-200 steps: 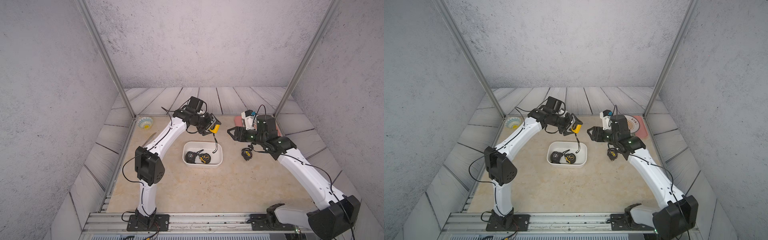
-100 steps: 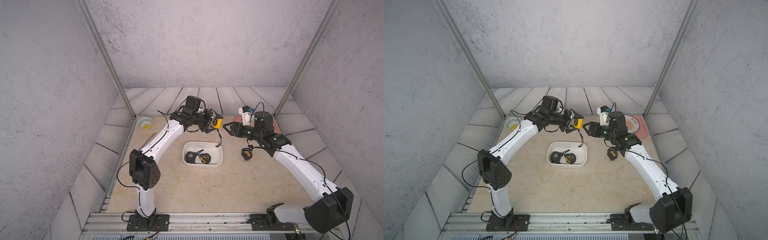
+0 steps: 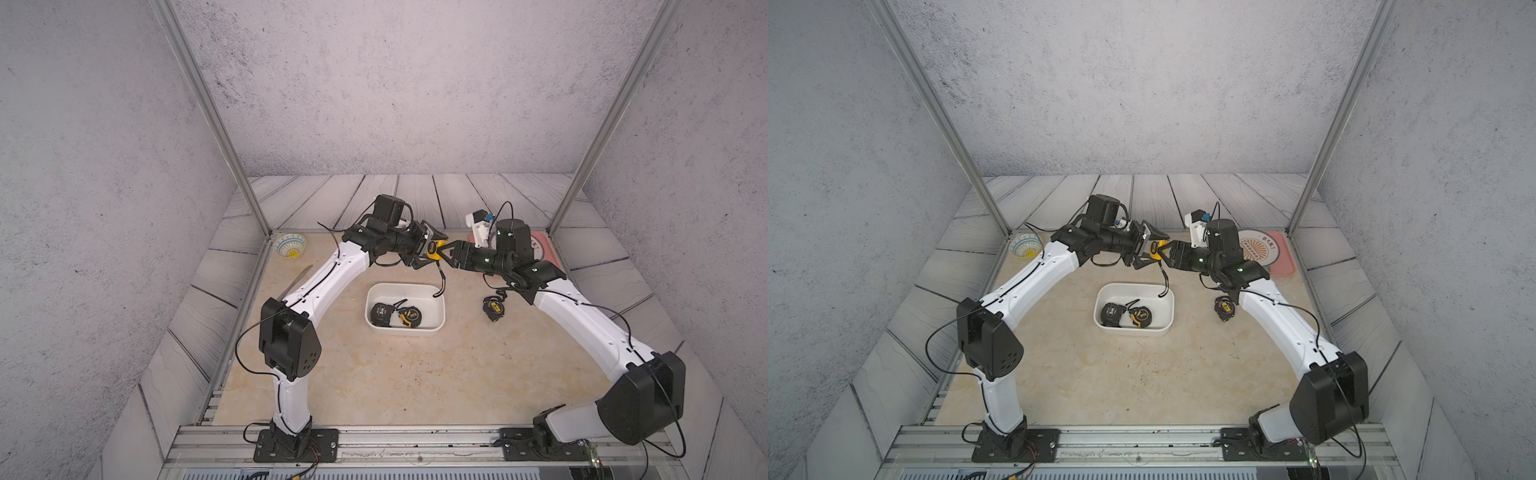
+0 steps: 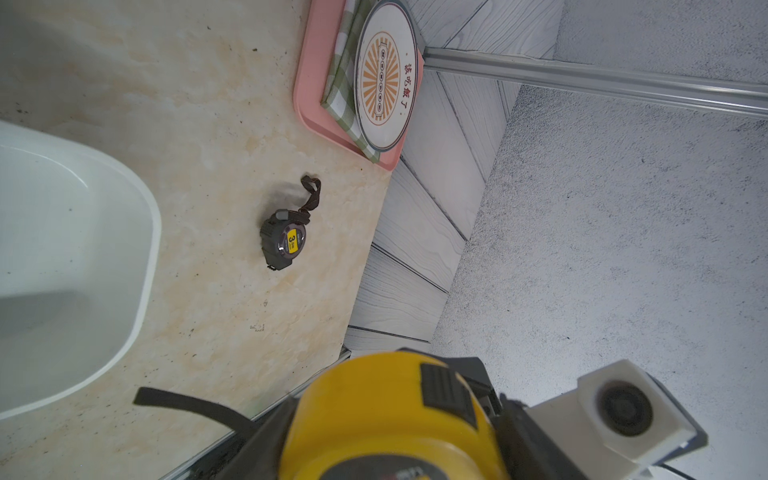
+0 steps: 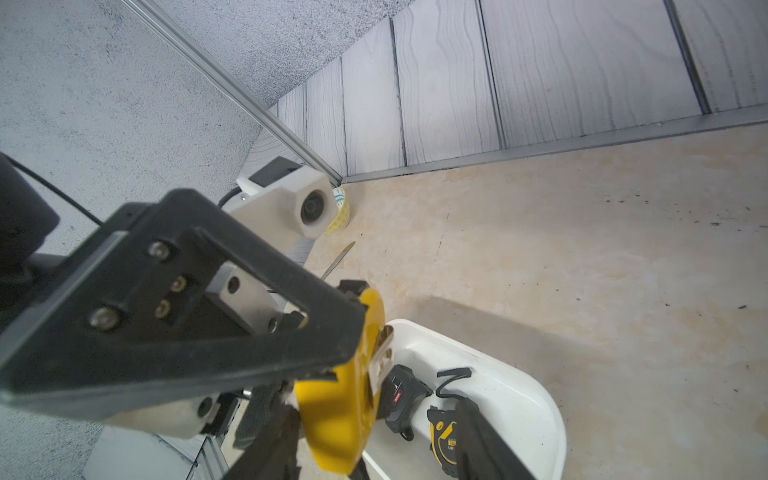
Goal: Take the tape measure out of the storage box
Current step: Place the tape measure at the center of the board.
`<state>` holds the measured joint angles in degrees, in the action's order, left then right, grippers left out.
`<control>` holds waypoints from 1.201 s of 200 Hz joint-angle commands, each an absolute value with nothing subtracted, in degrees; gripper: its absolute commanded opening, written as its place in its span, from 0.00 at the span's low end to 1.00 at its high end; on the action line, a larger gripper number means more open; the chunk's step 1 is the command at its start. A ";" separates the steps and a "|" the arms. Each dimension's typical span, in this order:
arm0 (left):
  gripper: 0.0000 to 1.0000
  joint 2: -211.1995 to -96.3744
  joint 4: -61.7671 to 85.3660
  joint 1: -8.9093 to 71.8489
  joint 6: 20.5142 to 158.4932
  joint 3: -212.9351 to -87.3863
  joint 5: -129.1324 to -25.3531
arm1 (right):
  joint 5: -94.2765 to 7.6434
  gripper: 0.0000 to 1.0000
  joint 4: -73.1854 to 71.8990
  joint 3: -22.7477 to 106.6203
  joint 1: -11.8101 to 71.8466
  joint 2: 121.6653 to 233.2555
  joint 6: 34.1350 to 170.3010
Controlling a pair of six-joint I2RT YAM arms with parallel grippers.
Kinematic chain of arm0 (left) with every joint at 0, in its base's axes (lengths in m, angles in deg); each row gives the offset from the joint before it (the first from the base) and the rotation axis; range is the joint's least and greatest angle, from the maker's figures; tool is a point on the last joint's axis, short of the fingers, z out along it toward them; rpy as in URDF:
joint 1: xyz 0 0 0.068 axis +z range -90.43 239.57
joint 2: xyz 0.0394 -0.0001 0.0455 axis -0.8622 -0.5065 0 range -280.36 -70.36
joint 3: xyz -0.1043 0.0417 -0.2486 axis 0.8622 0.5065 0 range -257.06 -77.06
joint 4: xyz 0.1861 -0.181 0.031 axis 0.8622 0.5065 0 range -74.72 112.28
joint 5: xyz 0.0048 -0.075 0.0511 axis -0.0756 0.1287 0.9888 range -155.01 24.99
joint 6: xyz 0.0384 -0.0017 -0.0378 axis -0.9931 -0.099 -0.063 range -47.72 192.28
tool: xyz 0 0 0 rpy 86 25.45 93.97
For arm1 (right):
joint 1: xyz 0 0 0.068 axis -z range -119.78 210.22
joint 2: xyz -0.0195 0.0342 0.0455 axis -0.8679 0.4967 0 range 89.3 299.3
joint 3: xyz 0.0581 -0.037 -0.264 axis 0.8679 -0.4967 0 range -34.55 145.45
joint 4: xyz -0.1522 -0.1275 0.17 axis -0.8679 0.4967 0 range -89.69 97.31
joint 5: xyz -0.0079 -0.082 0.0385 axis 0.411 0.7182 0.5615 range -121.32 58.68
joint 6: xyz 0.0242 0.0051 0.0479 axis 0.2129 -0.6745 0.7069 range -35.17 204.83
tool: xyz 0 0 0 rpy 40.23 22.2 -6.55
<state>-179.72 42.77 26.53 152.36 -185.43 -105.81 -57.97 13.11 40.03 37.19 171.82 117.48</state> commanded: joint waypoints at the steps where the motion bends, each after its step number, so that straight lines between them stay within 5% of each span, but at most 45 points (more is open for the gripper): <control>1: 0.00 -177.76 40.43 26.26 152.73 -185.05 -107.20 | -58.65 0.62 11.82 42.13 36.64 173.62 117.45; 100: 0.00 -177.85 38.43 25.73 154.83 -184.40 -108.49 | -57.77 0.37 10.66 43.13 35.65 176.28 118.34; 128: 0.00 -177.41 36.74 25.73 155.46 -183.24 -108.78 | -57.56 0.17 11.49 44.10 35.50 177.09 118.15; 149: 0.31 -177.17 36.46 25.91 155.10 -183.10 -108.96 | -56.64 0.06 12.32 44.11 35.56 176.97 117.88; 193: 0.79 -175.89 35.89 27.50 153.48 -180.52 -109.44 | -51.04 0.00 13.38 41.69 35.61 173.34 118.31; 240: 0.90 -173.50 36.62 29.98 150.43 -173.62 -109.00 | -47.33 0.00 16.43 38.48 39.37 167.71 120.35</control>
<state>-175.76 36.60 28.41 153.78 -175.84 -108.15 -50.85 15.12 39.84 36.93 173.19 118.46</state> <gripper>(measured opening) 0.901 0.258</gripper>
